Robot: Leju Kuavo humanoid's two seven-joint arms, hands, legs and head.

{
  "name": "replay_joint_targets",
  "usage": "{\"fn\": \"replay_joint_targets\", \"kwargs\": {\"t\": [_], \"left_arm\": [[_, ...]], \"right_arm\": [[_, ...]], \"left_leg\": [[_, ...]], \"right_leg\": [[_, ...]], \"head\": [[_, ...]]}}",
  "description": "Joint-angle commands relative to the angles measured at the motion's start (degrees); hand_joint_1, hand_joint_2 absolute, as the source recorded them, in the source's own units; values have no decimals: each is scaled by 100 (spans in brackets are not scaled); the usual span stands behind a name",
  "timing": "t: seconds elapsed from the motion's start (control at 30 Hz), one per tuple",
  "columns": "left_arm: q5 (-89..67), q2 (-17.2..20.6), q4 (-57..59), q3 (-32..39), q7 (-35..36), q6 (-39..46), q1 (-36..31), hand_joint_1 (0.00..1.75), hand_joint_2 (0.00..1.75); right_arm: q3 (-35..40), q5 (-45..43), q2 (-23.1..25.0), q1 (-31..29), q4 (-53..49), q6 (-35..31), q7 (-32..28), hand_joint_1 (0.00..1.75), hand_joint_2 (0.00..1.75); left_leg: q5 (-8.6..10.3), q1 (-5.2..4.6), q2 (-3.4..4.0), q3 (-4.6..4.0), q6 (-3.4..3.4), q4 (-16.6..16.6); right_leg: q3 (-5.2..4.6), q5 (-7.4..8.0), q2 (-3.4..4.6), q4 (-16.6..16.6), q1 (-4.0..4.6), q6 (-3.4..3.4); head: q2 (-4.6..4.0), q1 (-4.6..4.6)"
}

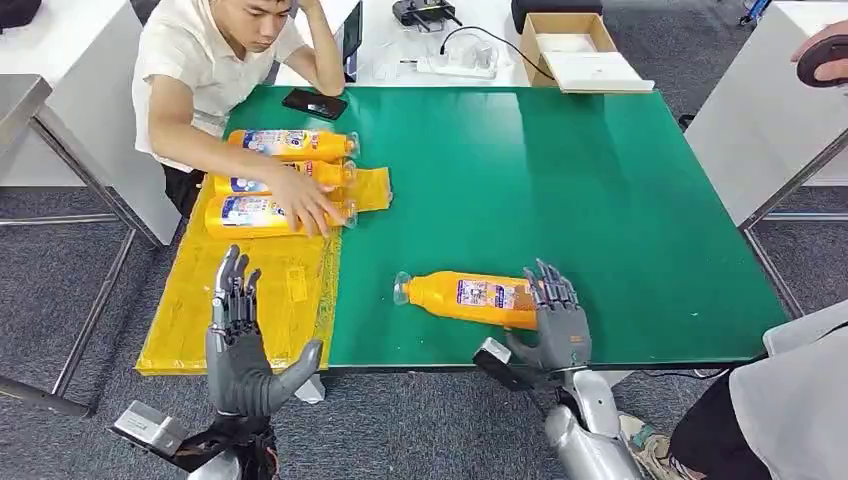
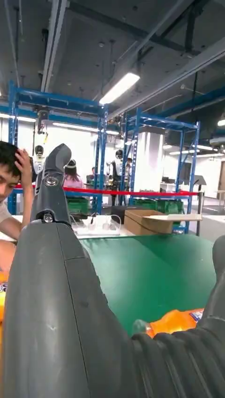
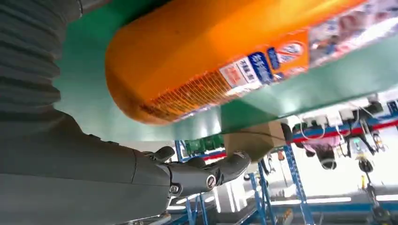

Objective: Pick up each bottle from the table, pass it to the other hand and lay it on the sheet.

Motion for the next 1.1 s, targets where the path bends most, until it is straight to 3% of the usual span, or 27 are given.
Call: {"fn": "replay_joint_targets", "kwargs": {"t": [0.03, 0.33, 0.57, 0.87, 0.97, 1.0, 1.1], "left_arm": [[-7, 185, 197, -174, 163, -101, -266, 0, 175], [-170, 233, 482, -240, 599, -153, -376, 0, 175], [469, 238, 759, -277, 1476, -686, -466, 0, 175], [471, 243, 785, -270, 1477, -686, -477, 0, 175], [589, 267, 837, -279, 1622, -787, -520, 0, 175], [598, 269, 851, -278, 1630, -796, -535, 0, 175], [600, 267, 858, -276, 1630, -796, -553, 0, 175]], "right_arm": [[356, 179, -234, -799, 1245, -129, 530, 0, 175], [576, 148, -405, -1001, 1728, 500, 1051, 0, 175], [562, -209, -386, -1094, 1971, 751, 1105, 0, 175], [564, -218, -385, -1080, 1978, 732, 1096, 0, 175], [547, -418, -373, -1139, 2164, 1229, 1095, 0, 175], [584, -453, -391, -1145, 2190, 1366, 1007, 175, 175], [557, -577, -385, -1153, 2198, 1391, 916, 175, 175]], "left_leg": [[-7, 5, 12, 19, -11, -3], [-2, 2, 4, 15, -6, -5], [-4, 6, 1, 34, -13, -8], [-4, 6, 2, 50, -11, -10], [-2, 6, 1, 46, -11, -7], [-1, 4, 2, 45, -8, -7], [-1, 8, 2, 59, -14, -10]], "right_leg": [[17, -5, 3, -2, 6, -12], [14, -2, -2, -4, 3, -7], [31, -6, -11, -9, 8, -14], [47, -6, -12, -11, 8, -13], [44, -5, -11, -9, 8, -12], [41, -3, -9, -8, 5, -9], [56, -5, -15, -13, 11, -15]], "head": [[0, 0], [0, 2], [0, 0], [0, 0], [-2, 0], [0, 0], [0, 0]]}}
